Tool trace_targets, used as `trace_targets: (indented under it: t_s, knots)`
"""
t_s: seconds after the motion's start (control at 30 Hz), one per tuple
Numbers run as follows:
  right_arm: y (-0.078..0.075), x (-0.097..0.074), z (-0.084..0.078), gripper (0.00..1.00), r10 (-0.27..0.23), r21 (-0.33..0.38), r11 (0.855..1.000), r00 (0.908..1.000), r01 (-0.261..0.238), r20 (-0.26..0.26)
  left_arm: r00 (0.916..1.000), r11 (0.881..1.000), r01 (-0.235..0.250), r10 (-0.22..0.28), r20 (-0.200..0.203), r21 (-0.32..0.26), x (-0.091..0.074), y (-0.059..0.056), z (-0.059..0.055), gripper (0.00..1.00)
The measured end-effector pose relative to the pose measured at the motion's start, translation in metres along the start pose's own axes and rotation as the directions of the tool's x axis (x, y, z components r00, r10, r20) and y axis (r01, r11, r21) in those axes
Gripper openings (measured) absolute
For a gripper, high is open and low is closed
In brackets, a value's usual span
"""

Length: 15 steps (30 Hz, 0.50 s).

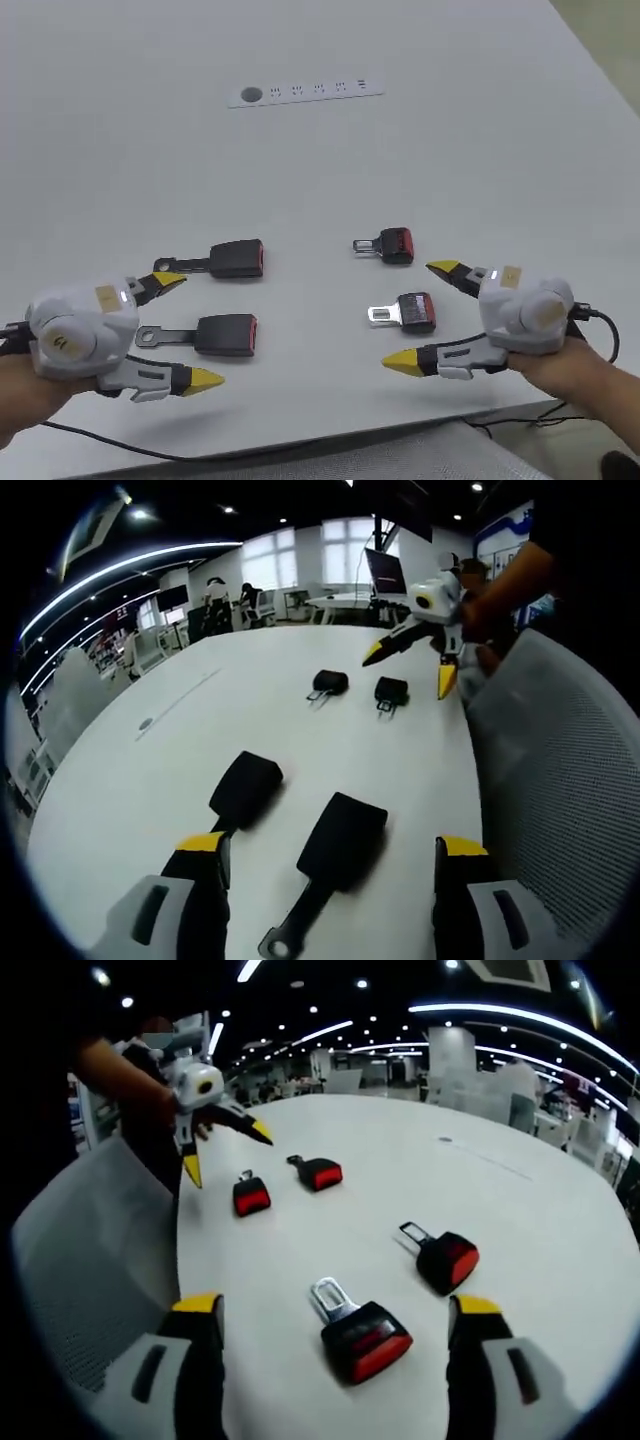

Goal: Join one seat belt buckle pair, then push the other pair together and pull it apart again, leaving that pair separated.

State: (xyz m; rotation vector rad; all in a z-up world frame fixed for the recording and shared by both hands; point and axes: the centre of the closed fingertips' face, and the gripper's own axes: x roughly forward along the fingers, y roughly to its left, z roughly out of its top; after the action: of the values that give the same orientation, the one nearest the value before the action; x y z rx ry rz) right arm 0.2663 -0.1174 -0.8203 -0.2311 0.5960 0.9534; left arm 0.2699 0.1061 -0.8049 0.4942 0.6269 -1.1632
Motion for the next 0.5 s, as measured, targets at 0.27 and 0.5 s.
trace_targets:
  t_s: [0.27,0.5]
  knots:
    - [-0.006,0.002,-0.014,0.86,0.055,0.009,0.998,0.996,-0.054,-0.07,0.9949,0.996,0.072,-0.068,-0.074,0.058,0.018,-0.001,-0.011,0.77]
    - [-0.007,0.008,-0.022,0.77,0.112,-0.005,0.994,0.9864,-0.113,-0.12,0.9811,0.986,0.144,-0.132,-0.142,0.081,0.028,-0.001,-0.025,0.62]
